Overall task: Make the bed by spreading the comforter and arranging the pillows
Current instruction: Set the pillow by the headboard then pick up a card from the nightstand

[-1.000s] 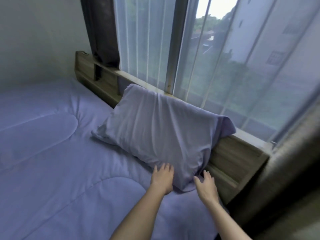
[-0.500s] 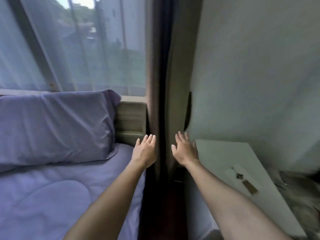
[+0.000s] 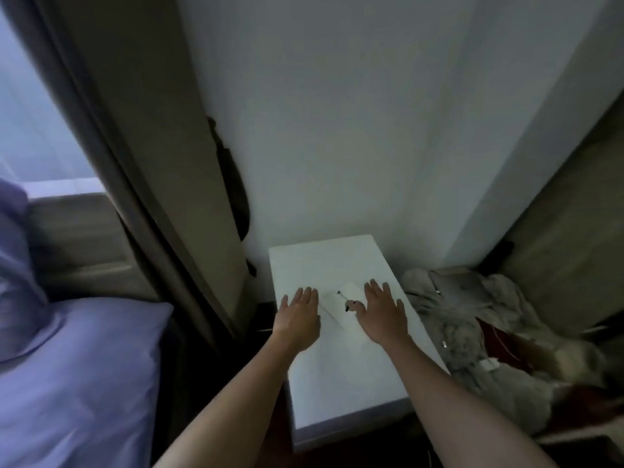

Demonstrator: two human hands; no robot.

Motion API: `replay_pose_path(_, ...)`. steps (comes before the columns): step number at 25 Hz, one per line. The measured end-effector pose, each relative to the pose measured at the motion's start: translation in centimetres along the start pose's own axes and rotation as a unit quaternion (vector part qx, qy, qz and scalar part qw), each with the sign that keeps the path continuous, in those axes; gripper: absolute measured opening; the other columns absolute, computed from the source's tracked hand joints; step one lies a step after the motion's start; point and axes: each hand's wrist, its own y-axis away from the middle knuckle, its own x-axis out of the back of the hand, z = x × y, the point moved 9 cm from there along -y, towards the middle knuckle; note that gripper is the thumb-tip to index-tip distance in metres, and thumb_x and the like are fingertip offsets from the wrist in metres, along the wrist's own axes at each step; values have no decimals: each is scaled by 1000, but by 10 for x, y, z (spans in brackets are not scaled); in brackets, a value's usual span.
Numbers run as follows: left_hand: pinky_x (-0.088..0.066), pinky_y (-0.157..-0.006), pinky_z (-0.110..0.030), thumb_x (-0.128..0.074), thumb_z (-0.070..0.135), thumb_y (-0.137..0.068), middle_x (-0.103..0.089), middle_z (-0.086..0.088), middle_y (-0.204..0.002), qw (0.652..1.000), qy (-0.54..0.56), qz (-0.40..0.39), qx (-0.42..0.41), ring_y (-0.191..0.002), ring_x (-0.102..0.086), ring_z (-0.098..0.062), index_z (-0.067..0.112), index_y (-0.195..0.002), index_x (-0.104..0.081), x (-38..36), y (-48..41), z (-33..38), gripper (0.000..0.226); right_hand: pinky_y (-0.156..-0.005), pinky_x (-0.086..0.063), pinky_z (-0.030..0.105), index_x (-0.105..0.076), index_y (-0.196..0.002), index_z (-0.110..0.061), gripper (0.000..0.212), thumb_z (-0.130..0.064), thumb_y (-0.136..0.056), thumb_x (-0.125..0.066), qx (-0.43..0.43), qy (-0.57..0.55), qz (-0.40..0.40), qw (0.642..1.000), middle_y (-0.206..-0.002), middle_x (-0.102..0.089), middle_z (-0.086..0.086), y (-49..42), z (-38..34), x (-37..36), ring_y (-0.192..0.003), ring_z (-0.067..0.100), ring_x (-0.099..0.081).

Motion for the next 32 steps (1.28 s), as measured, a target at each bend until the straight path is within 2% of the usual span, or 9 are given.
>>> replay_pose_path(3, -9, -120, -41, -31, 28, -100, -11, -8, -161, 997, 37, -60, 27, -148, -10, -24, 8, -152, -6, -55, -20, 38, 61, -118, -13, 48, -15, -152, -16, 58, -39, -101, -27, 6, 13, -64, 998, -162, -7, -2, -34, 47, -27, -149, 20, -1)
replay_pose_path(8, -42, -102, -38, -39, 24, -97, -50, -11, -137, 945, 256, -142, 142, -122, -51, -29, 10, -138, -37, -133, -50, 67, 44, -113, -24, 44, -25, -149, -17, 53, -38, -101, -28, 32, 20, -167, 985, -160, -17, 1, -91, 83, -83, -147, 22, -15)
replay_pose_path(13, -40, -106, -40, -45, 20, -95, -40, -13, -144, 883, 395, -107, 231, -129, -44, -32, 5, -145, -24, -167, -73, 78, 57, -101, -39, 45, -40, -137, -8, 47, -32, -96, -37, 4, -63, -203, 977, -142, -43, 12, -127, 98, -129, -126, 33, -44)
replay_pose_path(16, -44, -101, -43, -48, 26, -92, -35, -15, -142, 861, 424, -104, 262, -127, -46, -36, 6, -144, -23, -182, -83, 87, 62, -97, -41, 43, -41, -135, -5, 46, -26, -94, -40, -25, -105, -180, 978, -137, -46, 18, -134, 98, -136, -120, 37, -48)
replay_pose_path(19, -54, -83, -37, -57, 38, -82, -61, -7, -117, 759, 542, -35, 358, -106, -62, -28, 15, -120, -51, -182, -81, 73, 45, -98, -42, 42, -47, -132, -6, 45, -16, -89, -49, -60, -175, -154, 971, -132, -49, 20, -131, 100, -130, -119, 38, -49)
replay_pose_path(21, -51, -75, -29, -62, 30, -85, -65, -6, -102, 699, 587, -10, 407, -96, -63, -25, 9, -107, -59, -177, -68, 55, 31, -103, -41, 39, -41, -142, -8, 57, -2, -85, -52, -67, -238, -170, 954, -136, -48, 18, -124, 103, -130, -125, 35, -47)
replay_pose_path(24, -47, -65, -23, -65, 11, -85, -60, -2, -74, 696, 597, -12, 400, -77, -59, -20, 13, -72, -58, -176, -56, 25, 15, -90, -49, 38, -44, -140, -9, 69, 20, -77, -47, -87, -365, -200, 905, -129, -56, 12, -113, 105, -130, -114, 28, -54)
replay_pose_path(27, -55, -88, -40, -62, -2, -84, -68, -11, -105, 686, 636, 4, 353, -104, -63, -29, 5, -105, -65, -146, -56, 6, 22, -74, -48, 31, -54, -129, -3, 68, 30, -71, -46, -127, -512, -208, 824, -118, -62, 12, -97, 87, -113, -101, 24, -57)
replay_pose_path(32, -58, -71, -31, -55, -5, -90, -65, -13, -113, 690, 691, 54, 210, -94, -65, -22, 3, -122, -53, 2, -59, -39, 33, -78, -50, 28, -63, -118, -13, 63, 27, -70, -54, 4, -612, -144, 778, -116, -66, 7, -100, 6, 12, -96, 20, -64)
